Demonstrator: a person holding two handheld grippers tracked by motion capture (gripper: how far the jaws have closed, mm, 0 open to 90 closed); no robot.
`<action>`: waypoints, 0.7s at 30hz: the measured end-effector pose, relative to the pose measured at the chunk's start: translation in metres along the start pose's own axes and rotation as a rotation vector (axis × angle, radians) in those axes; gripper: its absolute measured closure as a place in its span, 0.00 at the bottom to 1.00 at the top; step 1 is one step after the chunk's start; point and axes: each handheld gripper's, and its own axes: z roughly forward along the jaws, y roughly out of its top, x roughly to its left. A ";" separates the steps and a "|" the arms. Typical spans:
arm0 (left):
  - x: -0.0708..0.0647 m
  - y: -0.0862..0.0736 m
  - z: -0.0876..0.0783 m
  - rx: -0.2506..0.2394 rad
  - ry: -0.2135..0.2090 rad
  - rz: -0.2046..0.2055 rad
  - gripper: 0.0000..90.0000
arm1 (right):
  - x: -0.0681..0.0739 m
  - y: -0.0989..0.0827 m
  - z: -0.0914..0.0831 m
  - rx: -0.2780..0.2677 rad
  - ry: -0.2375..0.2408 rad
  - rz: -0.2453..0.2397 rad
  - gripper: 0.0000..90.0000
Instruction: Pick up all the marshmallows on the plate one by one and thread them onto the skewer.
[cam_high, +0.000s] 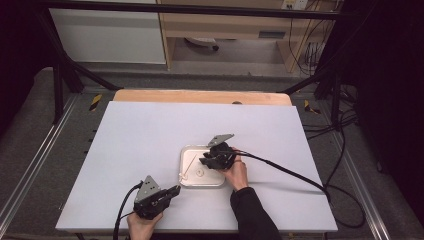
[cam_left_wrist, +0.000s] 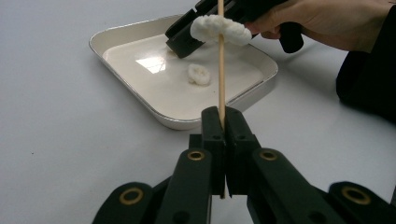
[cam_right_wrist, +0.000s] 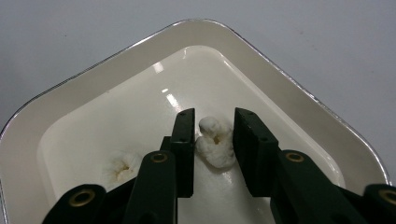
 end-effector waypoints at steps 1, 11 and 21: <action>0.000 0.000 0.000 -0.001 0.000 -0.001 0.98 | 0.000 0.000 0.000 -0.001 -0.002 0.001 0.78; 0.000 0.000 -0.001 -0.002 -0.001 0.003 0.98 | 0.000 0.003 -0.009 0.001 0.003 0.023 0.80; -0.001 0.001 -0.001 -0.004 -0.002 0.005 0.98 | 0.005 0.009 -0.030 -0.028 0.034 0.043 0.80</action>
